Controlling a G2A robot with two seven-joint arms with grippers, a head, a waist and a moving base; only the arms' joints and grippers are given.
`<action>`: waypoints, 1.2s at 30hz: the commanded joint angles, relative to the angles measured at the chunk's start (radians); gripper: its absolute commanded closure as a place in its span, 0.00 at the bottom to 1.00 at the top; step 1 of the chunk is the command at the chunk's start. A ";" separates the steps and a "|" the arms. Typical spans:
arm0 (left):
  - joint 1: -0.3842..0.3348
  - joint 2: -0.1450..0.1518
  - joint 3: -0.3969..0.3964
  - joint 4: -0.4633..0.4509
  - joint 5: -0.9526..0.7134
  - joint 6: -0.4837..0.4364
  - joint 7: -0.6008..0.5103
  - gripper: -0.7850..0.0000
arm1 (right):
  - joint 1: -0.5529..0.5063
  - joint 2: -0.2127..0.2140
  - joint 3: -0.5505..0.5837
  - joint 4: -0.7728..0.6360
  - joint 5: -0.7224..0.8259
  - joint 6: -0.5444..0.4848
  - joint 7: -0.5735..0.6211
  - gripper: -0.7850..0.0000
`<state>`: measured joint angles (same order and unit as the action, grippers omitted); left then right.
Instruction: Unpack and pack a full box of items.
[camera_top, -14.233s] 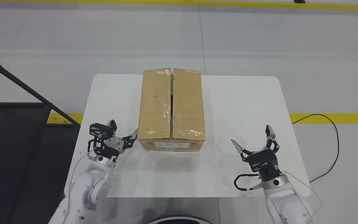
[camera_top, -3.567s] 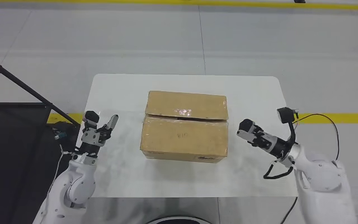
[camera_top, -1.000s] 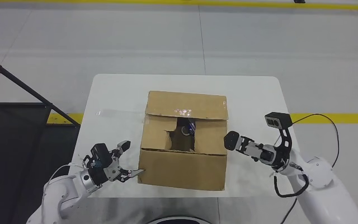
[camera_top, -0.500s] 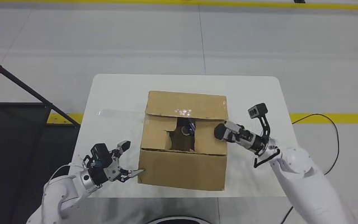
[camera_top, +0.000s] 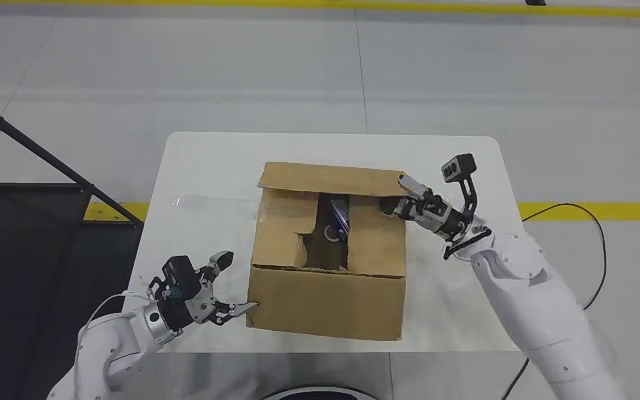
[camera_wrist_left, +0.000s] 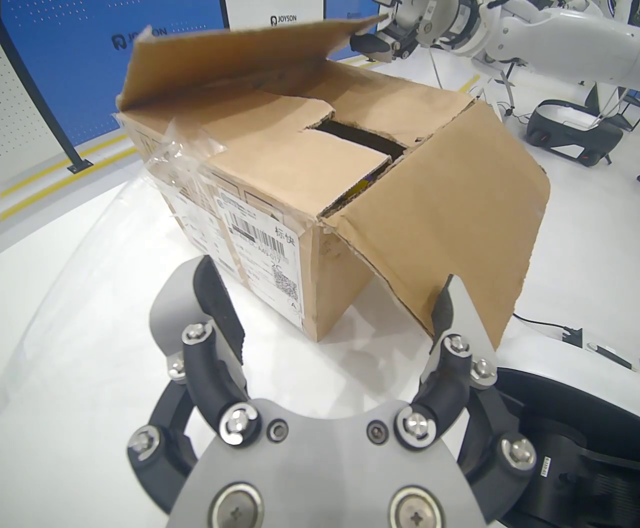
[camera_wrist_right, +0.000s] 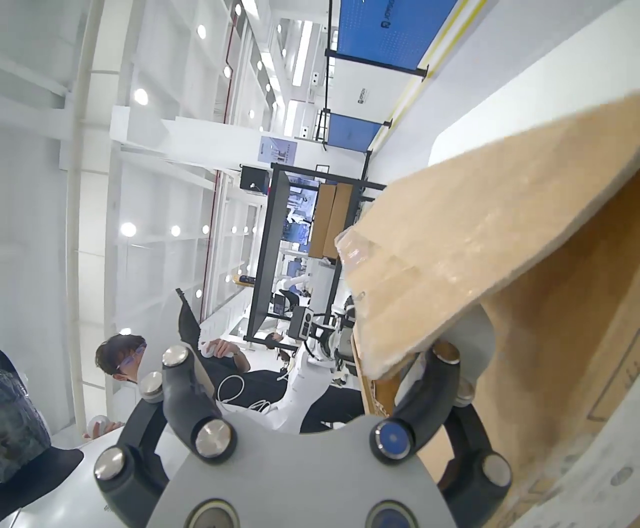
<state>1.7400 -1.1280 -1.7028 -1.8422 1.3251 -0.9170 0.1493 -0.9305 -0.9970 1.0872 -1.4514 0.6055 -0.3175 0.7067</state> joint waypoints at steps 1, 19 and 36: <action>0.000 0.000 0.000 0.000 0.000 0.000 0.000 0.00 | 0.032 -0.009 -0.009 0.018 -0.053 -0.015 -0.066 0.00; 0.000 0.000 0.000 0.000 0.000 0.000 0.000 0.00 | 0.399 -0.169 -0.272 0.460 -0.325 -0.077 -0.383 0.00; 0.000 0.000 0.000 0.000 0.000 0.000 0.000 0.00 | 0.503 -0.264 -0.333 0.688 -0.349 -0.075 -0.318 0.00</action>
<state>1.7400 -1.1280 -1.7028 -1.8422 1.3251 -0.9170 0.1493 -0.4260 -1.2610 0.7454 -0.7629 0.2414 -0.3776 0.3683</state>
